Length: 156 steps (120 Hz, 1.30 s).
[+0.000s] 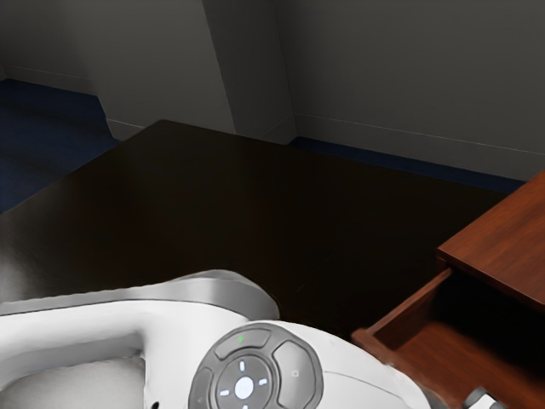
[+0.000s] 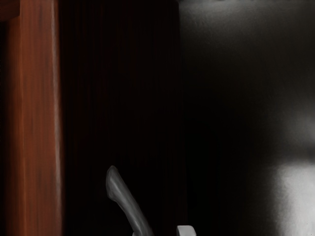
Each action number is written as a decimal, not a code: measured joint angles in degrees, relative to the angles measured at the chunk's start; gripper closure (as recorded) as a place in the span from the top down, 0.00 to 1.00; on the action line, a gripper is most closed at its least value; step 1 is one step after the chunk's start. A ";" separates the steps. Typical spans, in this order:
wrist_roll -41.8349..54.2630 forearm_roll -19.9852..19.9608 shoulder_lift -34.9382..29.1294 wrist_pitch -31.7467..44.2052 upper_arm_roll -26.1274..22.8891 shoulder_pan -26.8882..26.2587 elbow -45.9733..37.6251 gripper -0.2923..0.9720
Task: Pull the drawer handle with one arm to open the drawer
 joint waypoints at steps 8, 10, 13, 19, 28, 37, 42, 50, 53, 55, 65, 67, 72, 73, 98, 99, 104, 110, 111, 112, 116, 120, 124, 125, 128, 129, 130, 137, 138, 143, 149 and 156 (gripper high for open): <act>-0.31 -0.98 -1.90 0.01 0.01 -0.43 -1.57 0.22; -0.38 -1.26 -2.34 0.02 0.01 -0.54 -1.99 0.21; -0.49 -1.61 -3.01 0.03 0.02 -0.71 -2.57 0.22; -0.72 -2.16 -4.19 0.06 0.06 -1.08 -3.70 0.23; -1.00 -3.11 -5.84 0.08 0.09 -1.55 -5.14 0.25; -1.13 -4.23 -7.12 -0.01 0.15 -1.88 -6.19 0.26; -1.27 -4.92 -7.89 0.03 0.29 -2.19 -6.86 0.26; -1.45 -5.85 -9.03 0.03 0.40 -2.51 -7.60 0.23; -1.51 -6.18 -9.28 0.03 0.42 -2.57 -7.76 0.21; -1.57 -6.33 -9.40 0.04 0.43 -2.58 -7.82 0.20; -1.99 -6.54 -9.91 0.22 0.48 -2.78 -8.29 0.17; -2.07 -6.61 -10.02 0.25 0.48 -2.82 -8.38 0.17; -2.25 -6.76 -10.15 0.31 0.49 -2.86 -8.51 0.17; -2.29 -6.79 -10.17 0.33 0.49 -2.87 -8.53 0.17; -2.56 -7.64 -10.86 0.00 0.54 -2.92 -8.61 0.19; -2.51 -7.72 -10.94 -0.07 0.54 -2.93 -8.62 0.19; -2.34 -7.59 -11.28 -0.28 0.55 -3.76 -8.43 0.23; -2.25 -7.35 -11.72 -0.43 0.60 -4.30 -8.27 0.27; -2.24 -7.31 -11.77 -0.46 0.60 -4.36 -8.24 0.27; -2.23 -7.28 -11.82 -0.48 0.60 -4.42 -8.22 0.28; -2.18 -7.17 -11.95 -0.56 0.62 -4.57 -8.17 0.30; -2.14 -7.09 -12.02 -0.63 0.62 -4.65 -8.11 0.32; -2.11 -7.08 -12.01 -0.91 0.83 -4.66 -7.90 0.34; -2.10 -7.12 -12.01 -1.07 1.01 -4.68 -7.80 0.34; -2.08 -7.25 -11.96 -1.63 1.45 -4.68 -7.39 0.36; -2.08 -7.30 -11.92 -1.86 1.59 -4.66 -7.20 0.36; -2.07 -7.35 -11.86 -2.15 1.78 -4.65 -6.96 0.37; -2.04 -7.86 -9.78 -6.88 3.04 -4.15 -0.24 0.42; -2.03 -7.94 -9.34 -7.81 3.14 -4.01 1.09 0.43; -2.02 -8.27 -7.29 -13.51 3.50 -2.36 8.88 0.49; -1.99 -8.54 -4.86 -21.00 3.75 0.08 17.27 0.55; -1.97 -8.72 -1.05 -29.72 4.25 3.19 26.02 0.60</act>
